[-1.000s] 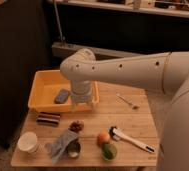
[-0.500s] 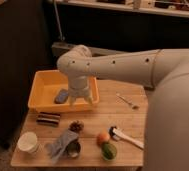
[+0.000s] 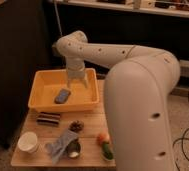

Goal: Place sponge in table surface

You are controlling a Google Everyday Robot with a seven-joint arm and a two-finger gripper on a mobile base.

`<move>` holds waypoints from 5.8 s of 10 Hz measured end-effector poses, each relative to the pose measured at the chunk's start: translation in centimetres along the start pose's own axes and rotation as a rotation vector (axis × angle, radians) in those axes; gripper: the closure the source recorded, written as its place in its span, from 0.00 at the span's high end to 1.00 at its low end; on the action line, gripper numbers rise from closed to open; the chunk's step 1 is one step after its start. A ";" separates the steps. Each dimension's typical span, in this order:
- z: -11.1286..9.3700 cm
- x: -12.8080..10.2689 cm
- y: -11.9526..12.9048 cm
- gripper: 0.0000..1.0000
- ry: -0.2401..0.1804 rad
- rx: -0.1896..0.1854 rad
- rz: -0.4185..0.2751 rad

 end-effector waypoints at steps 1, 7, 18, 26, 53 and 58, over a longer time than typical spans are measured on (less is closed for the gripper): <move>0.2 -1.0 0.7 0.65 -0.002 -0.021 0.058; 0.7 -2.6 2.0 0.65 -0.019 -0.077 0.227; 4.9 -3.2 5.8 0.65 0.049 -0.089 0.235; 11.3 -3.3 8.6 0.42 0.059 -0.071 0.180; 17.6 -4.2 8.9 0.80 0.223 -0.171 0.120; 17.1 -4.3 9.2 0.80 0.254 -0.186 0.109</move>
